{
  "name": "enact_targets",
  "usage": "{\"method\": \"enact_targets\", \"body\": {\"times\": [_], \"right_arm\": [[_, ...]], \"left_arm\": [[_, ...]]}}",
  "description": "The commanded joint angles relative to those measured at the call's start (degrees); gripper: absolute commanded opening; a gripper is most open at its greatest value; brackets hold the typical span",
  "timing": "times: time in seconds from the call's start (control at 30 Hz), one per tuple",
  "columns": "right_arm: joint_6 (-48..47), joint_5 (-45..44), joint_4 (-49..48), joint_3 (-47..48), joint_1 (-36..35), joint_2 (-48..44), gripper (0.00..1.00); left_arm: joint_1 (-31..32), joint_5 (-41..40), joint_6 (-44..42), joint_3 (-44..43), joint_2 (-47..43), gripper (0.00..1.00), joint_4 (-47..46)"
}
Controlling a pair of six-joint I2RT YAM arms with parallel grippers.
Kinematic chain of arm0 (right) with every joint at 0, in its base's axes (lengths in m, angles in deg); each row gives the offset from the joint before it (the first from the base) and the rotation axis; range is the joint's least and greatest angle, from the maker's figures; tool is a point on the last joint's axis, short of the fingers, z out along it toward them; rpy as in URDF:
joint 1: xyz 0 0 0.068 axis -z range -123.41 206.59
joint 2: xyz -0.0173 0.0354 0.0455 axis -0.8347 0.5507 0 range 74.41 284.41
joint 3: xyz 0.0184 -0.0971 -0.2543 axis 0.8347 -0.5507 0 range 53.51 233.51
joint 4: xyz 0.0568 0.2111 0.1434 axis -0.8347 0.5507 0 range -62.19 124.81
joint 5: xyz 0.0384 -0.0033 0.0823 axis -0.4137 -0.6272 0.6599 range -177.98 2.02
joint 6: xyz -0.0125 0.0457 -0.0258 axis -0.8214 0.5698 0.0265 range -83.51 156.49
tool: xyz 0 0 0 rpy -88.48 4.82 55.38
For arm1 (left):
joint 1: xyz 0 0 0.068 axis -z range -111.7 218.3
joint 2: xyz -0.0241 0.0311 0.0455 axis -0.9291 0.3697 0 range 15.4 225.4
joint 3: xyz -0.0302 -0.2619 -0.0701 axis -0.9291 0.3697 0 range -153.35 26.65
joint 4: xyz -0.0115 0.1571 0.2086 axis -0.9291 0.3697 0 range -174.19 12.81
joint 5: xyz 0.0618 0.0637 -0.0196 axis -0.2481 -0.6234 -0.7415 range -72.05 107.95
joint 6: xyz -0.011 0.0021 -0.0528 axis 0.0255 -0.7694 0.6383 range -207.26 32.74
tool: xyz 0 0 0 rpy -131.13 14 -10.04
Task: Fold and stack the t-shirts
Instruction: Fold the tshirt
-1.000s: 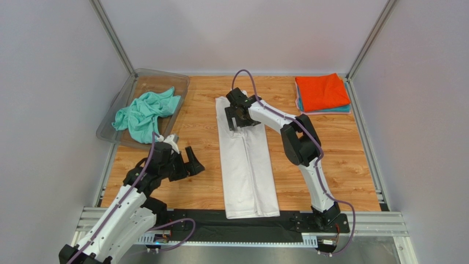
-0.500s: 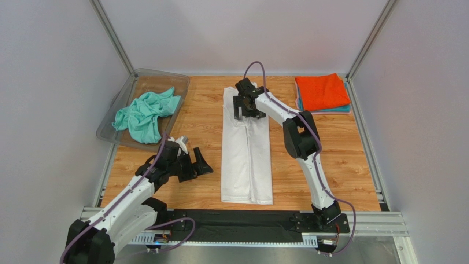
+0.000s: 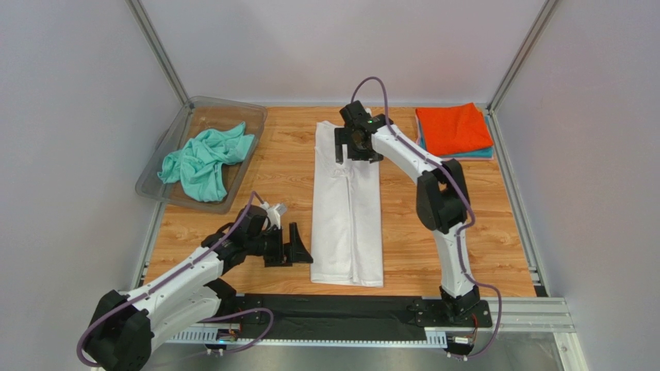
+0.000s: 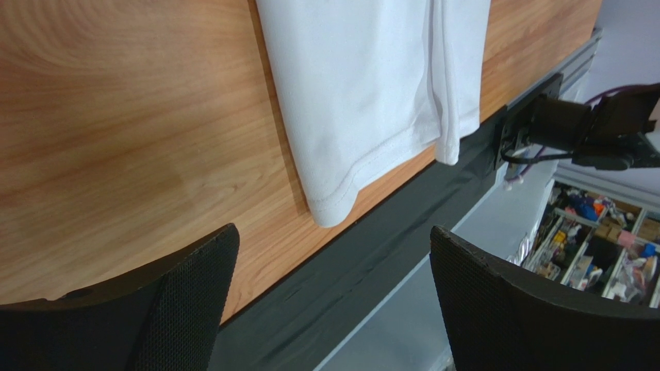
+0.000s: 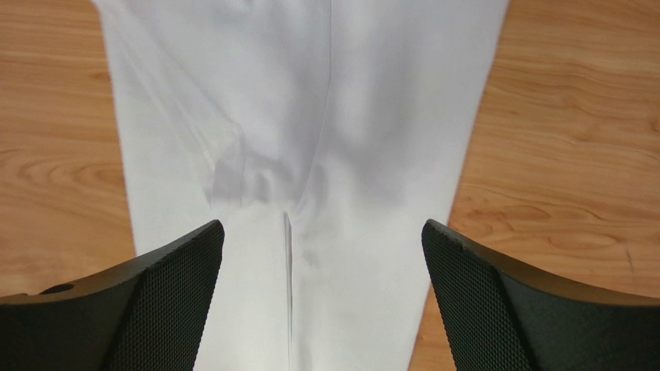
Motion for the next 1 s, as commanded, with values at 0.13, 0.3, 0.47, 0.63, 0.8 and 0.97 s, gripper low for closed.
{"method": "enact_targets", "body": {"times": [0.13, 0.3, 0.47, 0.63, 0.8, 0.97], "right_arm": [[4.39, -2.39, -11.46, -32.94, -2.91, -32.13, 1.0], [11.93, -0.9, -15.61, -52.51, -3.88, -44.65, 1.0], [14.59, 0.41, -16.75, -62.99, -4.85, -53.87, 1.0], [17.48, 1.12, -16.58, -69.06, -5.64, -57.49, 1.0], [19.51, 2.0, -16.84, -72.05, -6.52, -58.73, 1.0], [19.69, 2.96, -16.31, -73.63, -7.22, -58.11, 1.0]], "left_arm": [[7.71, -1.16, 2.99, 1.22, 2.76, 0.94, -4.61], [10.0, -4.39, 5.01, 1.31, 6.1, 0.81, -6.81], [12.01, -6.78, 6.15, 1.31, 9.34, 0.72, -7.69], [14.48, -7.66, 8.44, 0.96, 13.56, 0.71, -10.85], [15.62, -9.15, 10.72, 0.95, 15.94, 0.54, -13.22], [15.71, -10.73, 10.73, 1.04, 16.21, 0.17, -11.74]]}}
